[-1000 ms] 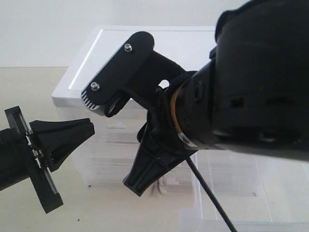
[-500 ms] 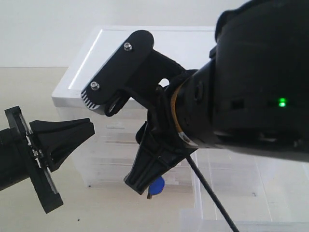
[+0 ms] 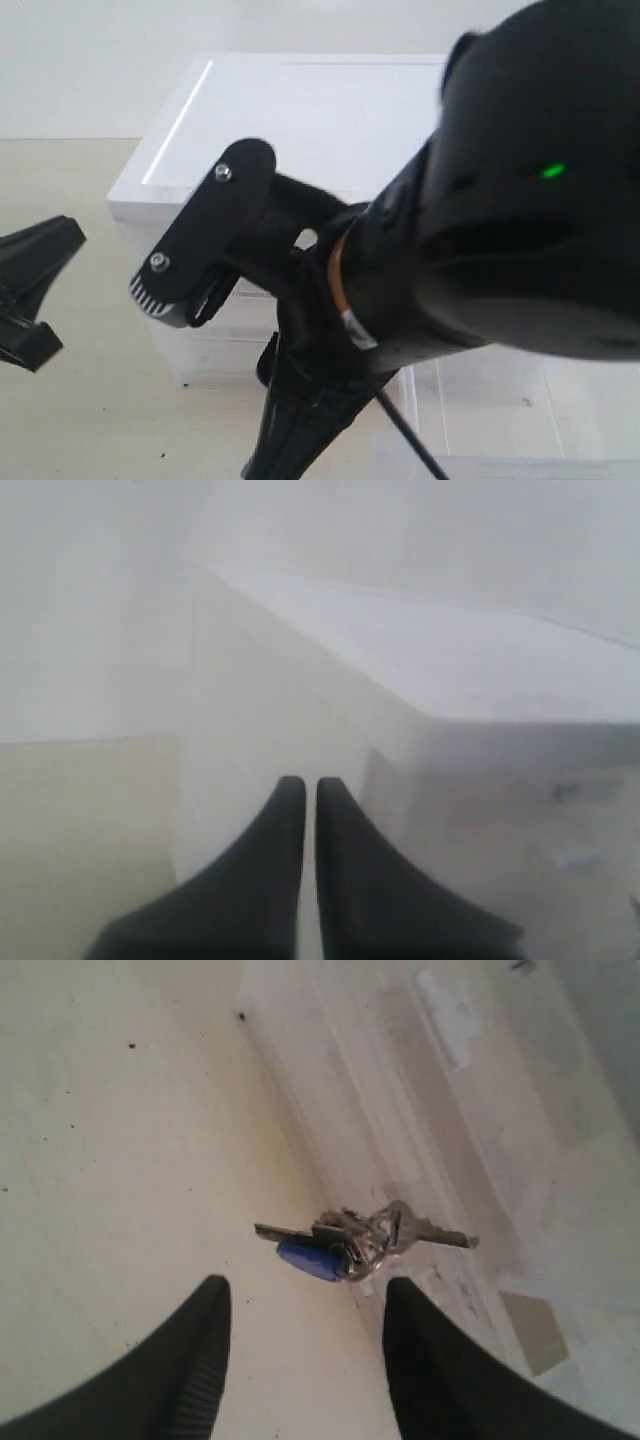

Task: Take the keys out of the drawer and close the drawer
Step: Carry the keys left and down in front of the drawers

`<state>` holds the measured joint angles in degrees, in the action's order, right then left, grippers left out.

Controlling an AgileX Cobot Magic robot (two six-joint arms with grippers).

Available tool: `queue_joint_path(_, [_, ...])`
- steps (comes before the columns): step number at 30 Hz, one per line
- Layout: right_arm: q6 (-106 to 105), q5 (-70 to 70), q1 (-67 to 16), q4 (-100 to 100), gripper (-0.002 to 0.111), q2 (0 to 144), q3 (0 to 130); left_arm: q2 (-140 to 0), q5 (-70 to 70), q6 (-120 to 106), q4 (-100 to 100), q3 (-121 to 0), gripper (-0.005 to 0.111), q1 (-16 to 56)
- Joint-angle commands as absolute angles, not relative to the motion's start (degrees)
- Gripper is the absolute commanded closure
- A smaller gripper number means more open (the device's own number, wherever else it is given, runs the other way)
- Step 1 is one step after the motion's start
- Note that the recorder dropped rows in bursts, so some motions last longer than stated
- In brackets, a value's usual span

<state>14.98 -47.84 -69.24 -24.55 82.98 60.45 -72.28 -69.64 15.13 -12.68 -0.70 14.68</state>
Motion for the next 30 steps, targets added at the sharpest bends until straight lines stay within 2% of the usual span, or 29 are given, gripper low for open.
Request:
queue_joint_path(1, [26.2,-48.2,-68.9,-34.0,0.065,89.6,60.7,-65.0,-70.0,16.0,-8.8,0.0,0.102,14.6])
queue_joint_path(7, [35.2,-43.9,-66.7,-37.9,0.065,95.7,60.7,-60.3,-67.2,16.0,-9.0,0.0,0.102,14.6])
queue_joint_path(11, [38.3,-47.3,-64.9,-42.7,0.065,96.6,60.7,-60.2,-67.2,16.0,-10.1,0.0,0.102,14.6])
queue_joint_path(19, [34.0,-40.3,-67.9,-42.9,0.065,88.1,60.7,-60.2,-67.2,16.0,-10.1,0.0,0.102,14.6])
queue_joint_path(22, [34.0,-42.0,-69.9,-42.7,0.066,83.3,60.7,-60.2,-67.2,16.0,-10.6,0.0,0.102,14.6])
queue_joint_path(25, [33.3,-51.5,-71.2,-41.7,0.077,79.1,60.7,-60.2,-67.2,16.0,-11.8,0.0,0.102,14.6])
queue_joint_path(27, [30.8,-58.9,-71.9,-39.8,0.09,76.7,60.5,-60.2,-67.2,16.0,-11.8,0.0,0.102,14.6])
queue_joint_path(30, [27.4,-62.1,-71.9,-35.4,0.102,72.6,57.5,-60.2,-67.2,16.0,-11.9,0.0,0.102,14.6])
